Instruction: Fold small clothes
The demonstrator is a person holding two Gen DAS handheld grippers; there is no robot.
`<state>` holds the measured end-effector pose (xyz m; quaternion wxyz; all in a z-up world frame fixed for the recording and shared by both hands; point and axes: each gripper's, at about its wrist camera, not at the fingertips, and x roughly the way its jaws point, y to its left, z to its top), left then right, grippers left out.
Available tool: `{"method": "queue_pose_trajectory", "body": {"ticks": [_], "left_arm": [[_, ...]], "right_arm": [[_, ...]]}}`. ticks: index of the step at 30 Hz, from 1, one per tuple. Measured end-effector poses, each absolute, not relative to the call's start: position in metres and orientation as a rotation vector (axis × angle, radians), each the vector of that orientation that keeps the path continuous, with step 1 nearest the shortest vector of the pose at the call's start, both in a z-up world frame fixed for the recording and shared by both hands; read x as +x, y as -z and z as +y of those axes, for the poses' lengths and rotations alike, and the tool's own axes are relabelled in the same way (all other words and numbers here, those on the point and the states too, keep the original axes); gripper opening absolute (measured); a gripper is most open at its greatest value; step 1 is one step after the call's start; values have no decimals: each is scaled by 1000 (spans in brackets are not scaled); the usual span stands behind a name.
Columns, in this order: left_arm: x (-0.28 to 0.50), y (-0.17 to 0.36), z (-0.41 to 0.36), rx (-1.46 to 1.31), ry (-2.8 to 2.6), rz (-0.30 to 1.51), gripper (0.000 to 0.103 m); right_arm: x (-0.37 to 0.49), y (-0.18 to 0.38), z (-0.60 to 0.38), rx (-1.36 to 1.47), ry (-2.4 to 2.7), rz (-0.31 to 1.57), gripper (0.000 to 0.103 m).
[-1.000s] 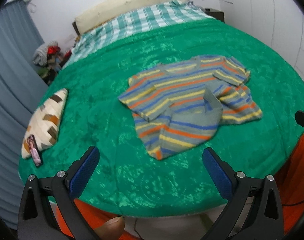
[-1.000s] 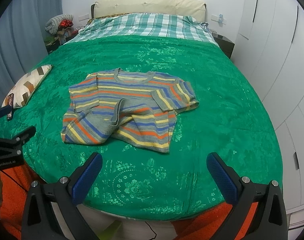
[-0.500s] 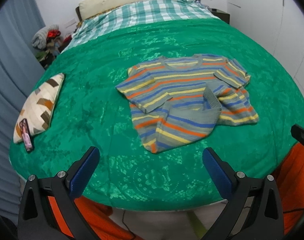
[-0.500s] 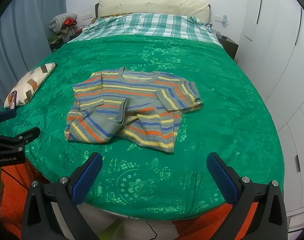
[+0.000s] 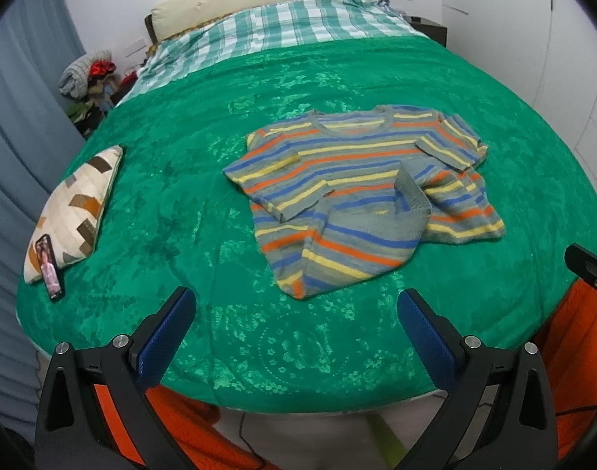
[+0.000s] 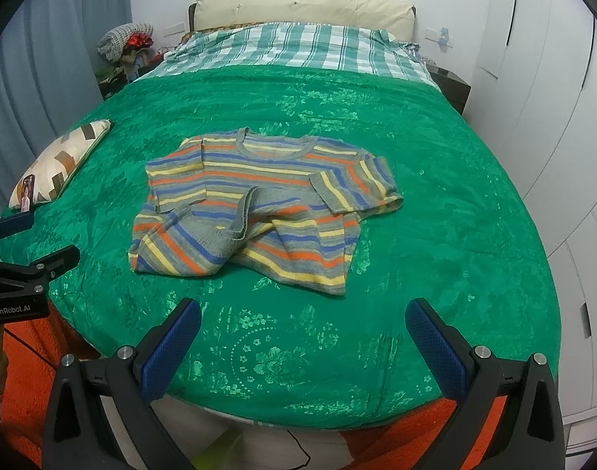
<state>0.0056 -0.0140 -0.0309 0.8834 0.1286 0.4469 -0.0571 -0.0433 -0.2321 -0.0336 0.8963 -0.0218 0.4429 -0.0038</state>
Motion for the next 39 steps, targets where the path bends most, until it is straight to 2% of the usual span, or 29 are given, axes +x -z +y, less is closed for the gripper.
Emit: {"method": "queue_pose_trajectory", "body": {"ticks": [11,17,19,22,23,24,25,26,27,33,37,38,39], "left_arm": [[26,51,35,130,49,1029,103],[28,57,58,62,32,1055,102],[27,59,59,59,34,1059,102],[23,61,60,69,28,1059,102],[22,62,60,71,27,1062,103],[22,64,62,70,27,1066,103],[22,67,64,70,25,1075,102],[22,68,66,70,23,1081,102],[22,71,69,72,20,1088,102],[23,79,86,52,4,1085,102],[35,92,88,22,39,1113,102],[39,94,88,15,52,1120,102],[42,94,87,7,64,1122,102]], "right_arm": [[-19,51,-274,-47,20,908,103],[67,99,-292,14,-175,996,102],[105,121,-292,44,-224,1065,98],[144,153,-276,42,-279,1153,86],[152,163,-271,31,-287,1165,76],[158,172,-268,10,-284,1179,52],[162,181,-262,-13,-296,1198,38],[161,184,-259,-28,-301,1196,10],[157,182,-257,-42,-300,1186,6],[52,117,-251,-147,-456,1076,5],[-15,140,-250,-236,-467,1187,6],[-26,148,-251,-255,-451,1224,13],[-35,155,-253,-284,-424,1258,31]]}}
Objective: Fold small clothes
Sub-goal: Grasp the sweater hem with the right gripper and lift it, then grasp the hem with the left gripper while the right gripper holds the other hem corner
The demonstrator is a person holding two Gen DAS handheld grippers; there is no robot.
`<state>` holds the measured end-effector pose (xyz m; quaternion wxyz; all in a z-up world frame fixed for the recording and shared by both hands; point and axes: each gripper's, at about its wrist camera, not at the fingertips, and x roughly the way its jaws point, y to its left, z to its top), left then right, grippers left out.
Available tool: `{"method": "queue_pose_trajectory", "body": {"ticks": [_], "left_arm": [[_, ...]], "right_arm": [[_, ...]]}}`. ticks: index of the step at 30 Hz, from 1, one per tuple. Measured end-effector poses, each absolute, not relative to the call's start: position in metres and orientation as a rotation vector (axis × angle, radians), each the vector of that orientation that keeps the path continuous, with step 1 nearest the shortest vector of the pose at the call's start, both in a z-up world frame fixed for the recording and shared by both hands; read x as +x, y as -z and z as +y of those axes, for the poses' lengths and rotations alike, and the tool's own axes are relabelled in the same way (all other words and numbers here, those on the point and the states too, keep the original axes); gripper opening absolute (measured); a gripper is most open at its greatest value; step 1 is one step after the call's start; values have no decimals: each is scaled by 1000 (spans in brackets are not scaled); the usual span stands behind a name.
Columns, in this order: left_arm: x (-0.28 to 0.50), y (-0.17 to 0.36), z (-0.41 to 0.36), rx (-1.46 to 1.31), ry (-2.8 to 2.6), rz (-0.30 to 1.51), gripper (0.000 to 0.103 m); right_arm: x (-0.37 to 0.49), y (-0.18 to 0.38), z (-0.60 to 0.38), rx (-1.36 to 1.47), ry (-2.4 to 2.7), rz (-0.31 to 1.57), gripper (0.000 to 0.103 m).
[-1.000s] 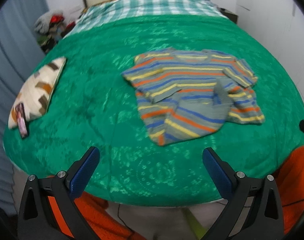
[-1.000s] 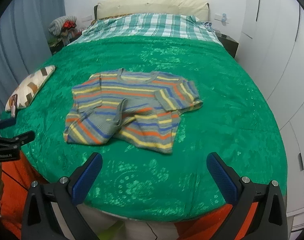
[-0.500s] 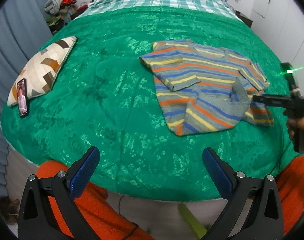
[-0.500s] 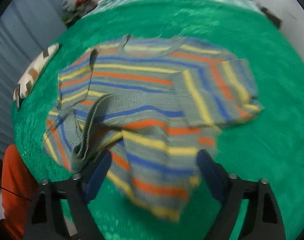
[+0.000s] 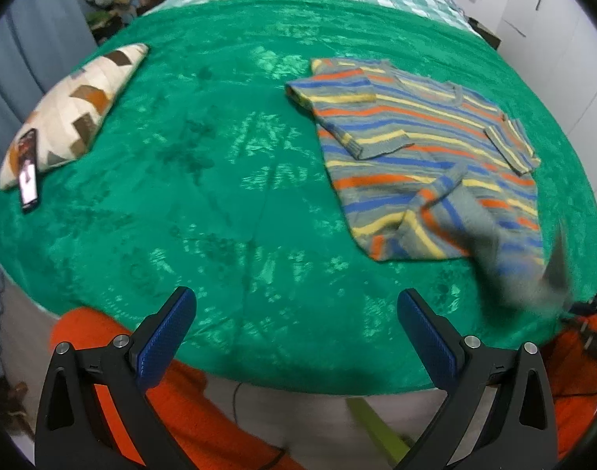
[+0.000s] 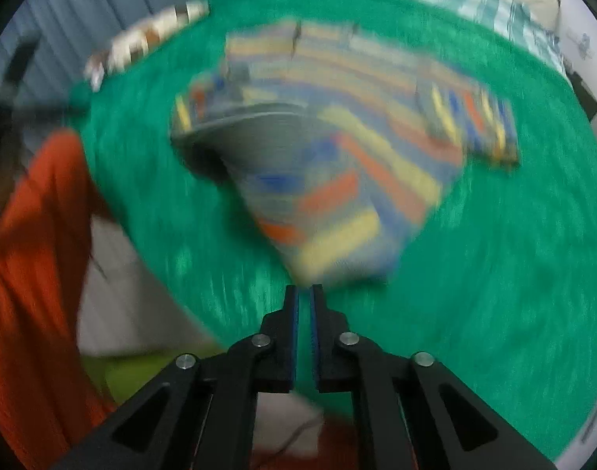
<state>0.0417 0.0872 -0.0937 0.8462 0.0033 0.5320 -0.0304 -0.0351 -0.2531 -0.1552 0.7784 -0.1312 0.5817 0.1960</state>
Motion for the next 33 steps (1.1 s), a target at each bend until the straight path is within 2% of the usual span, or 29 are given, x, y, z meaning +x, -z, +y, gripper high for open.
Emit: {"method": "queue_pose_trajectory", "body": {"ticks": [2,5,7,8,10,17,19,20,21,24,28,30,32,33], "left_arm": [[44,90,88,-17,84,1114,102],[43,84,90,-29,75,1094,102],[40,86,92,-43,64,1094,102],[39,87,93,-53,61,1098,102],[34,89,96,-76,60,1106,102],[13,84,112,-78,40,1081,102],[9,88,121,-94,21,1086,102],[8,90,125,-105,14,1090,102],[7,92,129,-119,7,1094,102],[5,96,139,-153,-5,1099,102],[11,108,143,-191,5,1125,102],[17,116,141,-226,24,1143,102],[22,122,139,-262,49,1147,102],[25,127,137,-280,62,1156,102]], "right_arm": [[-43,150,-256,-321,-386,1227,52],[-29,120,-244,-294,-422,1126,52],[-7,103,-223,-210,-512,1065,57],[2,100,-215,-169,-552,1048,64],[32,104,-186,-110,-640,1021,66],[113,161,-90,-499,-809,1079,66],[120,171,-80,-584,-883,1122,50],[120,172,-76,-615,-915,1131,22],[118,169,-74,-634,-931,1132,11],[96,139,-75,-596,-1006,1114,9],[36,106,-78,-407,-1171,1103,9],[15,119,-72,-293,-1186,1122,15],[-6,153,-62,-173,-1227,1212,15],[-18,170,-55,-193,-1198,1235,21]]}}
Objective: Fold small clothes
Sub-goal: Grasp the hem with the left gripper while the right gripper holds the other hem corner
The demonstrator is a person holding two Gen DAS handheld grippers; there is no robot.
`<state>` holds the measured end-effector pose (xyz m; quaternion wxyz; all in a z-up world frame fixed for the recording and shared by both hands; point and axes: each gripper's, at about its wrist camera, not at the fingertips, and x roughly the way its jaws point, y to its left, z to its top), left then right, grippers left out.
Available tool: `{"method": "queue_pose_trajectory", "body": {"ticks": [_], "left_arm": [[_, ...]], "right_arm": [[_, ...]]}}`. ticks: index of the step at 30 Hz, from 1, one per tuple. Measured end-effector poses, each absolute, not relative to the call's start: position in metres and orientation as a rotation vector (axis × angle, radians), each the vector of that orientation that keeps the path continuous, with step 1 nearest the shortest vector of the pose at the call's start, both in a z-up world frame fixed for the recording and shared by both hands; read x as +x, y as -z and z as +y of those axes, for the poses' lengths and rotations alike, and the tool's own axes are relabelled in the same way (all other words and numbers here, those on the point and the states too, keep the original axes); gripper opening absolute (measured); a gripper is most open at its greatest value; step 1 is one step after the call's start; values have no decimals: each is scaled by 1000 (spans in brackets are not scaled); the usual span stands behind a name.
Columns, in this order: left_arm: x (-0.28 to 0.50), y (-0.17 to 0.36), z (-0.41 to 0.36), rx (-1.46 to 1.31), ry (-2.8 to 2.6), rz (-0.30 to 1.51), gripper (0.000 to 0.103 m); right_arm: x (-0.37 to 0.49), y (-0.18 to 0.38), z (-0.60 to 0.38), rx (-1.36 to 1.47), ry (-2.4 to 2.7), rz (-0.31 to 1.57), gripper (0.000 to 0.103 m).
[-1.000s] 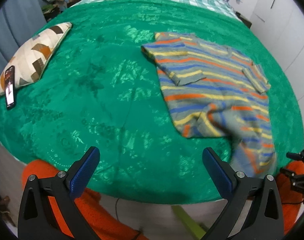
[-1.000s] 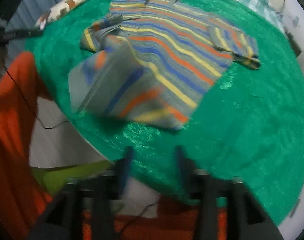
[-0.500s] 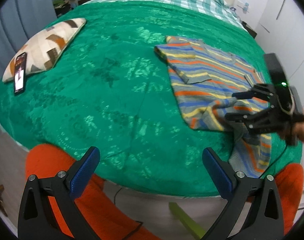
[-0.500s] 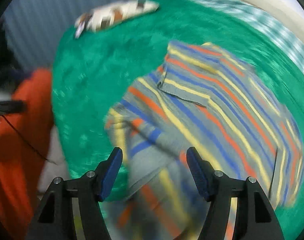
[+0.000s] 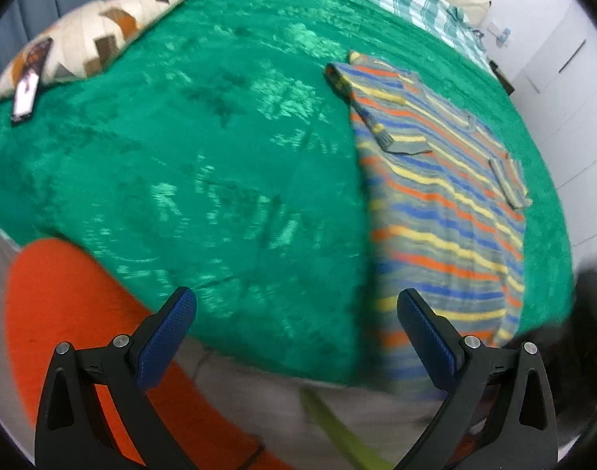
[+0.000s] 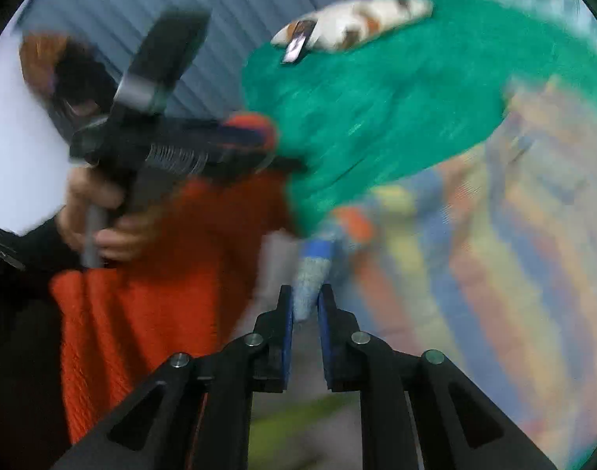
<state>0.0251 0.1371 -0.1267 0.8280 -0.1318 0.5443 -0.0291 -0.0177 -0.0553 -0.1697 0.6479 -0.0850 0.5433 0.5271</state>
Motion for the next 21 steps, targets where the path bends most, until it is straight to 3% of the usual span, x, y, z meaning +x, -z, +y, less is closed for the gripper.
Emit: {"method": "queue_pose_trajectory", "body": {"ticks": [2,5,9,14,18,21], "left_arm": [[32,138,134,-303,84,1181,102],[34,153,127,-263,96,1228,102],[28,176,117,-242,115,1278,102],[32,205,99,-234,135,1368,101],[26,211,87,-243,179,1401,101],[21,215,73,-233,262,1421,101]], "right_arm": [[-30,190,-53,-195,-1139,1273,37],[-33,184,-94,-64,-1077,1272,37],[-10,155,-226,145,-706,1252,38],[-24,180,-348,273,-292,1412,41],[-30,209,-346,468,-320,1483,41],[-25,233,-296,430,-349,1497,41]]}}
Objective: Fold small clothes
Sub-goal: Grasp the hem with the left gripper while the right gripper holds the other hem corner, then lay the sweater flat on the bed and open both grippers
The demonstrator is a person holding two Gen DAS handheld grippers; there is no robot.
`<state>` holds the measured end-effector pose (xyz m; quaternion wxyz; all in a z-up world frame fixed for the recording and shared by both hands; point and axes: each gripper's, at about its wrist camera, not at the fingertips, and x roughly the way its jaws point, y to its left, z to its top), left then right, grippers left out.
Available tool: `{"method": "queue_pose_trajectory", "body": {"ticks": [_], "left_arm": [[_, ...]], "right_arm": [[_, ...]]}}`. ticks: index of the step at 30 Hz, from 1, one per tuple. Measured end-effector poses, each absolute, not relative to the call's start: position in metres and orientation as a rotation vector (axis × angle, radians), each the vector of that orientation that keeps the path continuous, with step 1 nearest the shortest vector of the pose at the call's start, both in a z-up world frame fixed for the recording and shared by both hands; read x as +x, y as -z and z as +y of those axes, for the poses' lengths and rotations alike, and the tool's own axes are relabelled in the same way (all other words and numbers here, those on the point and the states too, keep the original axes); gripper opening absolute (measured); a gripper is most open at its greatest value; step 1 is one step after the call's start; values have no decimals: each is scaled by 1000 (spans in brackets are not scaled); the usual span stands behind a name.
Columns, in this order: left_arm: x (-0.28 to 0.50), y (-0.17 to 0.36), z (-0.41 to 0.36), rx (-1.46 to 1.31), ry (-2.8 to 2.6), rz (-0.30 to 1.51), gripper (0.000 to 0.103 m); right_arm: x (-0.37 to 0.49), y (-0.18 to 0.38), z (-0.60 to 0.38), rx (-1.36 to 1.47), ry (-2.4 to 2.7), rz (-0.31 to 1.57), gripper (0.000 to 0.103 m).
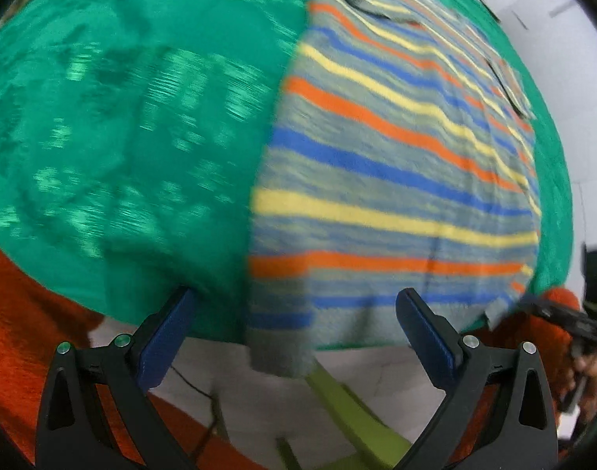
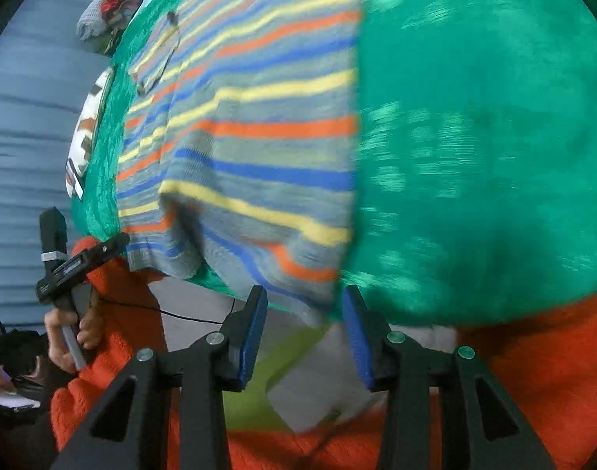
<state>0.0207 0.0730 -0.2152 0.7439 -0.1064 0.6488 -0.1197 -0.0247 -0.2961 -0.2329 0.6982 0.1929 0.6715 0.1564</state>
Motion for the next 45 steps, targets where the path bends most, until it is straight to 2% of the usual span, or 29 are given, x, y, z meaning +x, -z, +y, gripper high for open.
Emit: {"method": "queue_pose_trajectory", "body": {"ticks": [1,2,3,4,5,6,10,14,21,26,30,31,32,33,34,35,36,39,40,41,45], "left_arm": [[20,218,70,-235,289,1430,101],[19,221,66,-237,313,1445,96],[18,223,66,-231,315,1458,87],[18,225,65,-218,319,1474,55],[18,227,66,-217,331,1493,15],[18,230,68,-236,353,1522,5],[20,215,84,-248,314,1480,5],[22,197,96,-213,269,1452,4],[26,233,78,-61,204,1543,4],[28,237,53,19,195,1550,4],[21,232,64,-19,193,1554,5],[19,228,66,-41,204,1537,7],[19,225,75,-53,207,1530,15],[18,221,77,-61,201,1525,16],[15,216,81,-65,184,1520,26],[12,211,86,-67,175,1512,34],[10,200,90,-75,173,1490,37],[11,169,99,-92,162,1389,56],[16,151,103,-103,154,1325,67],[20,142,105,-112,156,1280,72],[59,117,103,-132,220,1130,72]], "right_arm": [[-21,242,-284,399,-361,1521,41],[-23,250,-280,382,-368,1529,41],[-24,251,-280,372,-369,1533,27],[-24,252,-282,380,-361,1540,12],[-24,250,-282,395,-356,1540,4],[-25,245,-285,394,-356,1534,4],[-33,197,-299,253,-312,1468,3],[-40,167,-326,243,-266,1440,3],[-41,238,-312,202,-207,1595,2],[-36,235,-318,200,-192,1597,2],[-35,238,-312,203,-191,1613,2],[-34,234,-313,237,-198,1588,3],[-32,231,-314,272,-197,1570,5],[-30,224,-318,301,-194,1550,8],[-31,218,-320,309,-191,1533,12],[-30,208,-325,314,-186,1502,22],[-30,201,-329,312,-180,1480,30],[-22,171,-347,278,-142,1381,31],[-16,159,-354,258,-127,1331,31],[-12,153,-356,247,-120,1300,32],[12,140,-349,257,-143,1182,32]]}}
